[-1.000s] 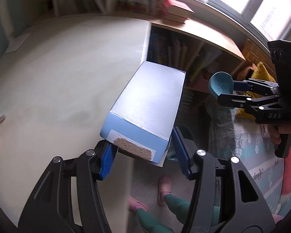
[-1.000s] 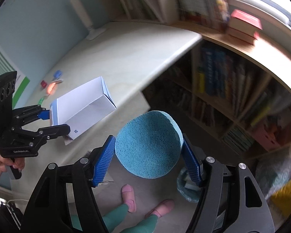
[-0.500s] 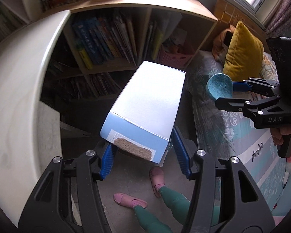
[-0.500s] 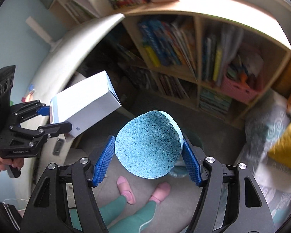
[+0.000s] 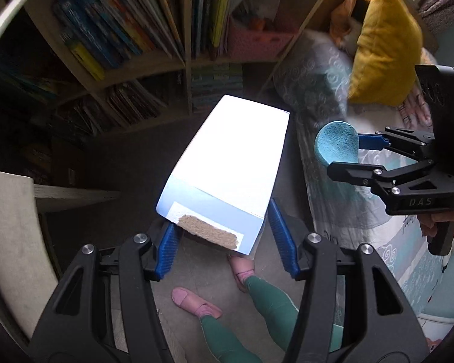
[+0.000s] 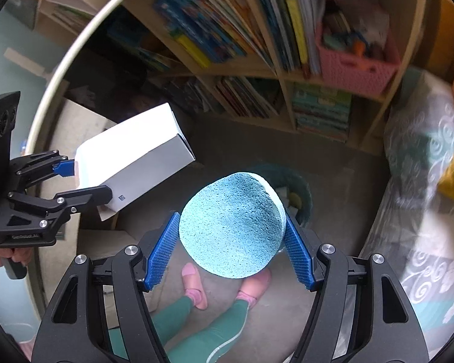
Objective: Collect trash
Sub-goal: 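Carry the box and blue sponge over the wastebasket, then open both tools to drop the box and sponge into the wastebasket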
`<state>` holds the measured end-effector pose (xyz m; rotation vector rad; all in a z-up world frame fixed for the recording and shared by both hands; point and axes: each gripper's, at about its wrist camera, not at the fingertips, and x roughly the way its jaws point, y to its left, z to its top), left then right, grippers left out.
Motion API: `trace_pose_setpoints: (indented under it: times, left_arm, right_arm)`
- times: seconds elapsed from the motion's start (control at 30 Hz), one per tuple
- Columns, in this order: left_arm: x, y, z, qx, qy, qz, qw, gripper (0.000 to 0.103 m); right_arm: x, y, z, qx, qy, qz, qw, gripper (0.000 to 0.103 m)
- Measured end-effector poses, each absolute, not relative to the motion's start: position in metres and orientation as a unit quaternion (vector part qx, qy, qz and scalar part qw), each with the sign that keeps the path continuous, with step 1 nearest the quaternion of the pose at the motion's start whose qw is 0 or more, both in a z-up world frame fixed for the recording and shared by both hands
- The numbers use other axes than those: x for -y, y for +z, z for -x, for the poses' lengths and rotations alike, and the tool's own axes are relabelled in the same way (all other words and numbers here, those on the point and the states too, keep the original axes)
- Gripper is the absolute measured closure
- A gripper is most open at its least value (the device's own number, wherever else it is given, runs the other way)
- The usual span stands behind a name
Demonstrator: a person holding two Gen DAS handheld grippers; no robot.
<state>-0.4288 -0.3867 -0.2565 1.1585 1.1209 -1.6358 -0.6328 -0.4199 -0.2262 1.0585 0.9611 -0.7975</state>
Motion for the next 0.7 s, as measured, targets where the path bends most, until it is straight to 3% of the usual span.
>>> trace_pose_setpoints:
  times: [0.4,0.67,0.7]
  left_arm:
    - [0.399,-0.386,0.443,-0.491,-0.606,-0.5,0.376,0.05]
    - [0.401,-0.434,0.455,-0.487,-0.595,-0.522,0.369,0.048]
    - [0.401,-0.435,0.456,-0.488,-0.595,-0.522,0.367,0.043]
  right_arm:
    - [0.425,-0.347,0.649,-0.406,-0.362,-0.55,0.634,0.035]
    - [0.435,-0.389,0.649,-0.401,-0.365,-0.576,0.612,0.031]
    - [0.436,-0.39,0.651,-0.4,-0.368,-0.578,0.609,0.029]
